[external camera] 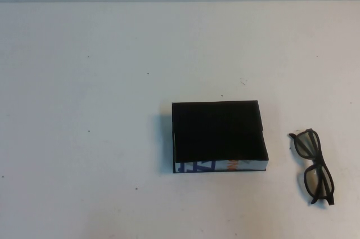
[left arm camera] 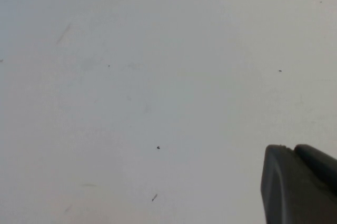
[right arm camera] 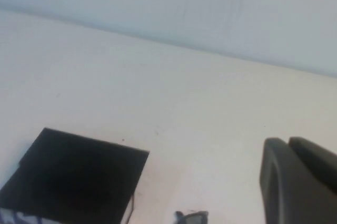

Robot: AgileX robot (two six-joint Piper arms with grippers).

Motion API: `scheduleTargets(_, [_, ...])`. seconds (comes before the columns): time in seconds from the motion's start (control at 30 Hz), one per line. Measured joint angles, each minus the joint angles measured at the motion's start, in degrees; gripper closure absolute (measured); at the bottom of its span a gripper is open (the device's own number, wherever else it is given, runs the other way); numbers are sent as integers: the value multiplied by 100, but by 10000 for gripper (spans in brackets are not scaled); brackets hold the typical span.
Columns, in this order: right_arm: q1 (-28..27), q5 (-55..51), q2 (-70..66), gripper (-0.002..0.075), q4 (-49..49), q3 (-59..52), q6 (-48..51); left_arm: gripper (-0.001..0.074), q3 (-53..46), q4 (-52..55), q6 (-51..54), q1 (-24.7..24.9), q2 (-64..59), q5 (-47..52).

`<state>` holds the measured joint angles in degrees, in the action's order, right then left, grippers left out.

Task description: Take glasses out of glasses case

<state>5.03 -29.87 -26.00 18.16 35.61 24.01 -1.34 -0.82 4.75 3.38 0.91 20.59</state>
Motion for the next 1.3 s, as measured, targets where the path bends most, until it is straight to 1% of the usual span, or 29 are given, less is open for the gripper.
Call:
scheduleTargets(0.13, [0,1564,525,742,66,-1328,14,739,0,0,0,0,0,0])
scheduleTargets(0.2, [0,2065,932,743,-165,-2007,-201,739,0,0,0,0,0,0])
scheduleTargets(0.23, [0,2229,1151,743,-420,-2299,-477,739,0,0,0,0,0,0])
scheduleTargets(0.37, [0,2215,1846,743,-1413,-3084,-1989,739,0,0,0,0,0,0])
scheduleTargets(0.43, [0,2057,2110,743,-1689,-3391,-2441,739,0,0,0,0,0,0])
scheduleTargets(0.5, [0,1926,2320,743,-1816,-3599,-2625,739,0,0,0,0,0,0])
scheduleTargets(0.73, [0,1286,2640,743,-1855,-3723,-2760,740,0,0,0,0,0,0])
scheduleTargets(0.97, [0,1196,2640,743,-1855,-3722,-2766,739,0,0,0,0,0,0])
scheduleTargets(1.3, [0,1196,2640,743,-1536,-3722,-2766,739,0,0,0,0,0,0])
